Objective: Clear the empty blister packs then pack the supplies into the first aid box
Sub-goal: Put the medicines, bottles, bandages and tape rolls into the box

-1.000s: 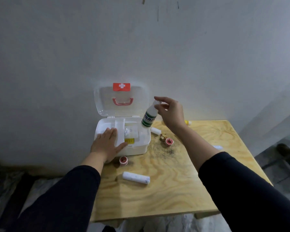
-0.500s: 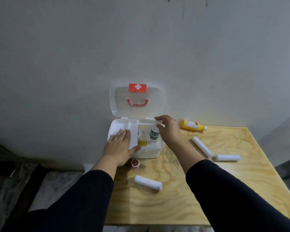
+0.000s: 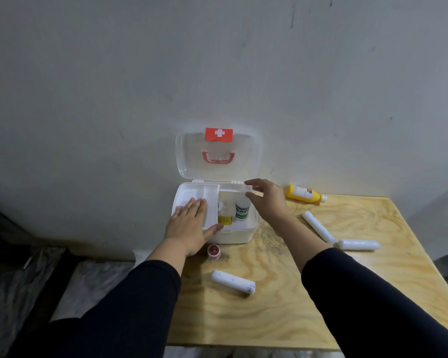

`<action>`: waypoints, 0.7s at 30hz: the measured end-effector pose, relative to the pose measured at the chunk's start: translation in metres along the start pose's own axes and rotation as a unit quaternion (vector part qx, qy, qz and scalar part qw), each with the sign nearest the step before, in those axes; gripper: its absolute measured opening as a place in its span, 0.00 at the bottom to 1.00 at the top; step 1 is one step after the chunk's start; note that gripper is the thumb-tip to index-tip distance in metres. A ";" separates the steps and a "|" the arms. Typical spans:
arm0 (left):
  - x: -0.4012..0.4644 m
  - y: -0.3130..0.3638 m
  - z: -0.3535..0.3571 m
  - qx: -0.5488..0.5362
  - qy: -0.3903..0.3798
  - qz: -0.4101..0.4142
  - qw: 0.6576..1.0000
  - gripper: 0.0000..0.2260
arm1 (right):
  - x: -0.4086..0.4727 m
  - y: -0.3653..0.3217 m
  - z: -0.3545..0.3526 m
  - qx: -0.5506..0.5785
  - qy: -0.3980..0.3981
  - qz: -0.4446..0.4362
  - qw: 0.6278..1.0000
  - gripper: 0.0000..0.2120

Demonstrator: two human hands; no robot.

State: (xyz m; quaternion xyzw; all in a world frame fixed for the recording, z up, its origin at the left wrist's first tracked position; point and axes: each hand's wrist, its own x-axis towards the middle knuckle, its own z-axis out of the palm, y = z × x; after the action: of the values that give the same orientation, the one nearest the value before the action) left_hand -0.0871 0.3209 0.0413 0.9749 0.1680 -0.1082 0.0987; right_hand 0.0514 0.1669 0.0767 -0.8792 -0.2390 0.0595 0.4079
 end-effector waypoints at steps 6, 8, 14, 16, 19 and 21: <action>0.000 0.003 -0.004 -0.028 0.002 -0.017 0.999 0.37 | -0.004 0.031 -0.037 -0.013 0.023 0.040 0.999 0.11; 0.001 0.007 -0.012 -0.033 0.012 -0.031 0.999 0.35 | -0.003 0.047 -0.053 -0.031 0.024 0.060 0.997 0.11; 0.030 0.052 -0.058 -0.026 0.132 0.011 0.991 0.24 | 0.009 0.101 -0.102 -0.088 -0.013 0.119 0.989 0.12; 0.044 0.084 -0.073 -0.048 0.139 0.036 0.989 0.21 | 0.015 0.118 -0.119 -0.102 -0.026 0.130 0.986 0.12; 0.068 0.137 -0.083 -0.045 0.098 0.074 0.991 0.18 | 0.027 0.139 -0.140 -0.117 -0.039 0.128 0.984 0.13; 0.085 0.168 -0.079 -0.037 0.034 0.081 0.995 0.18 | 0.036 0.152 -0.151 -0.126 -0.054 0.125 0.983 0.13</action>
State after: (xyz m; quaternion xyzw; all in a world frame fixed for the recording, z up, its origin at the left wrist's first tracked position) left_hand 0.0636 0.2100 0.1225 0.9840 0.0955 -0.0607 0.1375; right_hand 0.1851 -0.0042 0.0665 -0.9419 -0.1545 0.1267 0.2701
